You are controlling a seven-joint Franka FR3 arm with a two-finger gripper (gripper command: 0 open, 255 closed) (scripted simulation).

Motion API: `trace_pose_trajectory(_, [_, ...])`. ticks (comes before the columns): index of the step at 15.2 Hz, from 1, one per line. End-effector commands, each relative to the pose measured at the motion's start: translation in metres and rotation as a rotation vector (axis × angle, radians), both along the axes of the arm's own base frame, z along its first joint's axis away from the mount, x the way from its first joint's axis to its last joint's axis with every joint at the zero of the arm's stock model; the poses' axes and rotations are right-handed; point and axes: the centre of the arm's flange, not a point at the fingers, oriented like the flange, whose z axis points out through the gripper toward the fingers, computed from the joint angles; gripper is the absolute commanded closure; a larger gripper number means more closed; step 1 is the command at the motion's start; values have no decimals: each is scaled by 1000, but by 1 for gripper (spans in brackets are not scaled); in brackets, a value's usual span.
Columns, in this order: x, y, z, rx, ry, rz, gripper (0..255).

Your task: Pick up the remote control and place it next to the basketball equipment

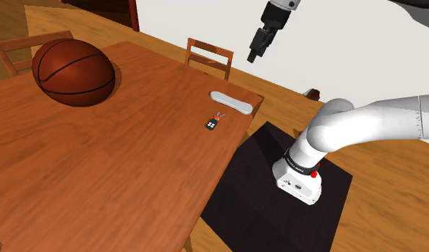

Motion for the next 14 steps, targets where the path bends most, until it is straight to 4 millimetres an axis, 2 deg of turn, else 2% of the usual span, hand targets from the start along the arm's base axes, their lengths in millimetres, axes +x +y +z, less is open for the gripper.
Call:
trace_pose_trajectory(1, [0,0,0,0,0,0,0])
trace_pose_trajectory(14, [66,-20,-158,-85,83,51,0])
